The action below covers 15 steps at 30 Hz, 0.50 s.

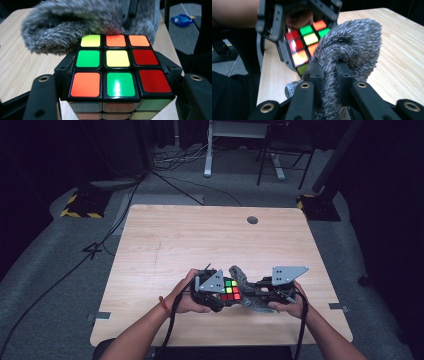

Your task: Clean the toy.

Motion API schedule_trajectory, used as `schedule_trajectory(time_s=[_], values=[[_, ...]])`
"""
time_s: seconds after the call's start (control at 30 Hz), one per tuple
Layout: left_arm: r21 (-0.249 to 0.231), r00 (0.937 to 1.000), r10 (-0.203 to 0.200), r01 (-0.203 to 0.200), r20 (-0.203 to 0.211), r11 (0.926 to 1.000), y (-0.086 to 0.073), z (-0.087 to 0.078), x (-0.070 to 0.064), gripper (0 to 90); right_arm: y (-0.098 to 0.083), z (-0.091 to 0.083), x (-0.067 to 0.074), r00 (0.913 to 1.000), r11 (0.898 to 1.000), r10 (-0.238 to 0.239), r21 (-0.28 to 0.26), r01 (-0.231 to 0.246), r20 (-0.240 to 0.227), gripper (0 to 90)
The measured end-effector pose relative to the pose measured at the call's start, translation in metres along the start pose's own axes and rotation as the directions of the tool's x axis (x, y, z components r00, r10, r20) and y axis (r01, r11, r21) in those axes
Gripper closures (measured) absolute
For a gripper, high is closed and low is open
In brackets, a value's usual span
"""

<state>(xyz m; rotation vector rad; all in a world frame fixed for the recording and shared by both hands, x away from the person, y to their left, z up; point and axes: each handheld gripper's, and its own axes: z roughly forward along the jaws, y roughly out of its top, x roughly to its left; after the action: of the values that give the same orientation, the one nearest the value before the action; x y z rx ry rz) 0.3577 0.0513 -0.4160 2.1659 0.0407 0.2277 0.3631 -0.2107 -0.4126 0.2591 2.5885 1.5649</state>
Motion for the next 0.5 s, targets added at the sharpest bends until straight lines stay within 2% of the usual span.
schedule_trajectory(time_s=[0.1, 0.17, 0.23, 0.4, 0.5], values=[[-0.029, 1.0000, -0.006, 0.006, -0.004, 0.9996, 0.003, -0.004, 0.000, 33.4, -0.003, 0.005, 0.000, 1.0000, 0.999, -0.002, 0.034, 0.002, -0.008, 78.7], [-0.029, 0.9997, -0.001, 0.001, -0.024, 0.9996, 0.004, -0.007, 0.001, 33.4, -0.005, 0.008, 0.000, 0.9999, 0.999, -0.002, 0.050, 0.003, -0.013, 78.7], [-0.043, 0.9996, -0.017, 0.016, -0.023, 0.9990, 0.003, -0.009, 0.004, 33.4, -0.005, 0.011, 0.001, 0.9998, 0.998, -0.007, 0.065, 0.008, -0.021, 78.7], [-0.022, 0.9986, -0.026, 0.025, -0.047, 0.9994, -0.002, -0.010, 0.010, 33.5, -0.005, 0.013, 0.006, 0.9987, 0.997, -0.024, 0.070, 0.027, -0.045, 78.6], [-0.016, 0.9982, -0.050, 0.050, -0.034, 0.9986, -0.006, -0.006, 0.011, 33.5, -0.002, 0.011, 0.006, 0.9984, 0.998, -0.031, 0.052, 0.033, -0.047, 78.6]])
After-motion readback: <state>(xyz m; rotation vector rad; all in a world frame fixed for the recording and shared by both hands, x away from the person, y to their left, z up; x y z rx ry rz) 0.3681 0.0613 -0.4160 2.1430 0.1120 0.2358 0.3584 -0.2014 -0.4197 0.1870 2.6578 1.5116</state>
